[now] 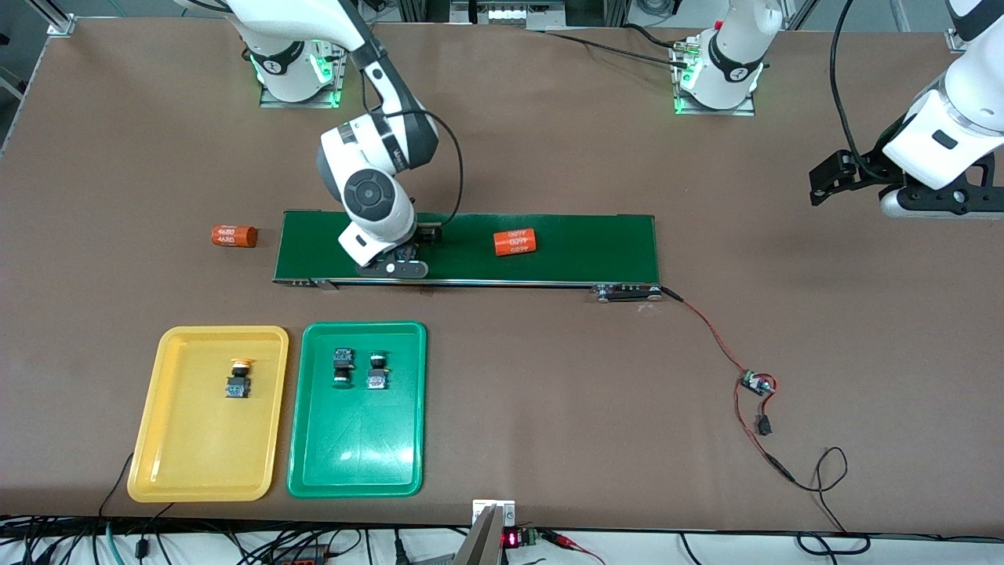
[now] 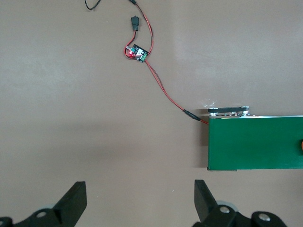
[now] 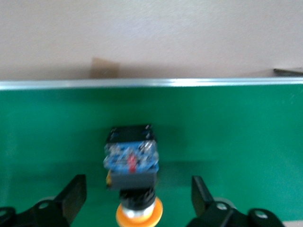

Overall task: Sort buttons by color to trays
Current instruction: 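Lower the orange-cap button into the yellow tray and open the right gripper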

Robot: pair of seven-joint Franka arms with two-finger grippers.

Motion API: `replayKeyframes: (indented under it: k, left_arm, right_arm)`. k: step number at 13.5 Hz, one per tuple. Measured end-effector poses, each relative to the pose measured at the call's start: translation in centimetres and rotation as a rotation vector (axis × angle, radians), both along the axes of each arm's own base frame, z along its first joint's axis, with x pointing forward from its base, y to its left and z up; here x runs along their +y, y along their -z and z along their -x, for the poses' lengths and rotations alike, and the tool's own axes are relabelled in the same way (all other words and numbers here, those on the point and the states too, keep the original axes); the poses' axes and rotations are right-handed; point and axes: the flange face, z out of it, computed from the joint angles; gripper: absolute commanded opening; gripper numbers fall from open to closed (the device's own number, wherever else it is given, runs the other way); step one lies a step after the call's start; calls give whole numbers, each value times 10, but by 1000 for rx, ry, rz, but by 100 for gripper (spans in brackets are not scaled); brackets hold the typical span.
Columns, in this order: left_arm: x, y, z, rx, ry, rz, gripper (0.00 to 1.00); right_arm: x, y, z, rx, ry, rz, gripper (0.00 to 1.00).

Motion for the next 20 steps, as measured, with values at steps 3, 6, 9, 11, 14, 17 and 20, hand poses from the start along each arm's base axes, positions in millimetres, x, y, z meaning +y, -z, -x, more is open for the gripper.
replayKeyframes:
  k: [3,6,9,11,14,17,20]
  left_arm:
    - [-1,0,0,0,1,0,100]
    - [-1,0,0,0,2,0,100]
    - [-1,0,0,0,2,0,100]
    - [-2,0,0,0,4,0,100]
    - [-2,0,0,2,3,0,100]
    - [-1,2,3,23,1,-2,100]
    - [-1,2,3,27,2,-3,100]
  right_arm:
    - [-20,5,-13,3,1,-4,25]
    - [-22,5,-14,3,3,-4,8]
    - [-20,-3,-20,-14,5,-14,4]
    - [-25,-20,-37,-37,24,-27,0]
    - [-75,-66,-94,-97,108,-49,0]
    - [-146,-67,-137,-137,83,50,0]
    - [-217,-43,-164,-133,32,87,0]
